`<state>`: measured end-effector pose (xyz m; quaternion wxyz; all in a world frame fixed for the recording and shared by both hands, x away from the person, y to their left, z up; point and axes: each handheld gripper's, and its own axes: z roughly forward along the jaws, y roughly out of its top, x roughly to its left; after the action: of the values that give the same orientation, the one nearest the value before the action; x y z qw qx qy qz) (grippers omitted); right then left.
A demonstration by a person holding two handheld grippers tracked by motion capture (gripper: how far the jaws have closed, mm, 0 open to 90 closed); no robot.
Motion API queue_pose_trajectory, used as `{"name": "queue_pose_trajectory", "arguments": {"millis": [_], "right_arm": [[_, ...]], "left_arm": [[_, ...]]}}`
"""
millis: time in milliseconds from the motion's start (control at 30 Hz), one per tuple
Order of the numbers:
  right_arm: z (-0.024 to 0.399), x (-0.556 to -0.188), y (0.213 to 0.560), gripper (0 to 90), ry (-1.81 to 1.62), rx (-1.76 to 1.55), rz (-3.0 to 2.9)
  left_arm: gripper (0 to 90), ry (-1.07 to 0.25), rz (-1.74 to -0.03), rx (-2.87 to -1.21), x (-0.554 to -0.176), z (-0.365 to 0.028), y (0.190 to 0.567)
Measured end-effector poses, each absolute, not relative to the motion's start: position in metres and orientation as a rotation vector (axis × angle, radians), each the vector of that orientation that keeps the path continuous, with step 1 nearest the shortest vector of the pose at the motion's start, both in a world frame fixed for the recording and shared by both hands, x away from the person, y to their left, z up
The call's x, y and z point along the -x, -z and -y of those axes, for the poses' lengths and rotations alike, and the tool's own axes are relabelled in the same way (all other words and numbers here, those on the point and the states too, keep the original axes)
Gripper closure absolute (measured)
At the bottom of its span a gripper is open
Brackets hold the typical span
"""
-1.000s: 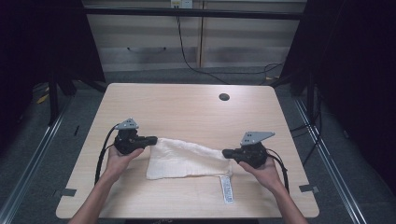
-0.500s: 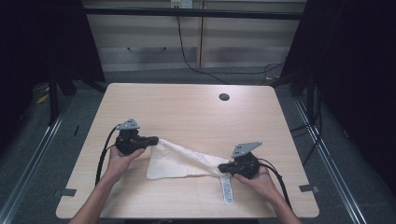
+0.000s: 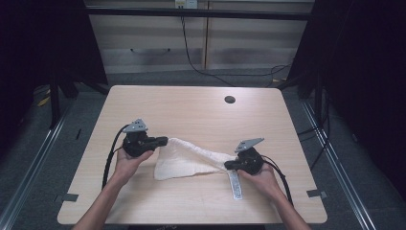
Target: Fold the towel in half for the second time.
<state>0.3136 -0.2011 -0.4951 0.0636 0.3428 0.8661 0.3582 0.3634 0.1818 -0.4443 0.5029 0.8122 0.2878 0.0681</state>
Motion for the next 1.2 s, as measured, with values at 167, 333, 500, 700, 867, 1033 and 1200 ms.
{"name": "queue_pose_trajectory", "arguments": {"millis": [167,333,500,700,867,1033,1200], "right_arm": [[0.206,-0.322,0.496,88.3,-1.087,-1.073,-2.600],[0.205,-0.320,0.496,88.3,-1.081,-1.083,-2.589],[0.206,-0.320,0.497,88.3,-1.103,-1.095,-2.585],[0.206,-0.320,0.497,88.4,-1.096,-1.095,-2.578],[0.206,-0.320,0.497,88.4,-1.097,-1.087,-2.576],[0.206,-0.319,0.498,88.4,-1.102,-1.082,-2.575],[0.206,-0.319,0.497,88.3,-1.098,-1.067,-2.574]], "left_arm": [[87.2,-0.178,-0.629,-1.990,-0.349,-0.179,0.437],[87.2,-0.182,-0.584,-2.045,-0.332,-0.180,0.441],[87.2,-0.162,-0.575,-2.098,-0.322,-0.184,0.451],[87.2,-0.146,-0.546,-2.163,-0.311,-0.181,0.461],[87.1,-0.138,-0.555,-2.204,-0.308,-0.183,0.471],[87.1,-0.117,-0.553,-2.243,-0.303,-0.182,0.484],[87.0,-0.082,-0.570,-2.252,-0.305,-0.184,0.494]]}}
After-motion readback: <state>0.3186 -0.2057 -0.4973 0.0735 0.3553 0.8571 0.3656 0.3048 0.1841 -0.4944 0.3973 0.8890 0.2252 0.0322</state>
